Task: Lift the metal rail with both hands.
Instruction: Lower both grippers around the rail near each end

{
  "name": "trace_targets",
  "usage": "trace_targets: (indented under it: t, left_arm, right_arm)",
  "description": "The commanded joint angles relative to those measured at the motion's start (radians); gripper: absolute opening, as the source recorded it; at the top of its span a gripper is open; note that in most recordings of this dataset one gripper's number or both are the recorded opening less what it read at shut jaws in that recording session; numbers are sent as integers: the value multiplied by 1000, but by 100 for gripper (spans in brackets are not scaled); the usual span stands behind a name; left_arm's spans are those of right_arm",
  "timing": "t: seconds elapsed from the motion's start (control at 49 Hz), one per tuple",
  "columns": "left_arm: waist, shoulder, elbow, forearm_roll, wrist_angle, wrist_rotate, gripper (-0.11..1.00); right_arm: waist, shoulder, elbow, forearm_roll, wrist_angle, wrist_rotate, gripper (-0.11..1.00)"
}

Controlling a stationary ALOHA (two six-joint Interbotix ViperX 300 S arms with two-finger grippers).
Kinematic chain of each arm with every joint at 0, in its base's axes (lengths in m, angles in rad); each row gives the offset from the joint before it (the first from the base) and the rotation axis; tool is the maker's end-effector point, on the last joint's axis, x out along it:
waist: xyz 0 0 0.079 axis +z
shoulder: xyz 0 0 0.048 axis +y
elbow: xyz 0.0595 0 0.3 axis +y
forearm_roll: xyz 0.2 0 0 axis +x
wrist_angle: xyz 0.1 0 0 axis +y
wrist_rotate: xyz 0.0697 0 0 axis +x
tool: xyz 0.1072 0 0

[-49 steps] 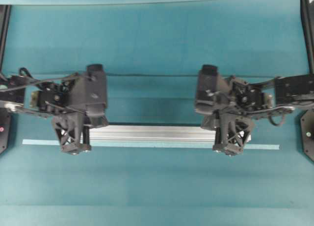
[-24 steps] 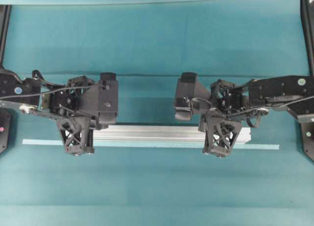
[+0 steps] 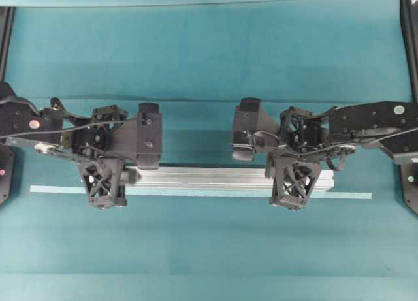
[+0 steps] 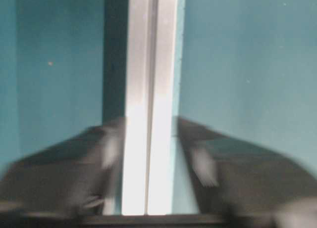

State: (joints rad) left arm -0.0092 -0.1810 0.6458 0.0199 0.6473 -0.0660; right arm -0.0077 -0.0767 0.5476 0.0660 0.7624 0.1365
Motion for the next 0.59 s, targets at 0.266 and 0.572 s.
trace_targets:
  t: [0.266, 0.572]
  left_arm:
    - [-6, 21, -6, 2, -23, 6, 97]
    - [-8, 58, -3, 3, -55, 3, 98]
  right_arm:
    - [23, 48, 0, -67, -51, -34, 96]
    - [23, 74, 9, -67, -75, -43, 96]
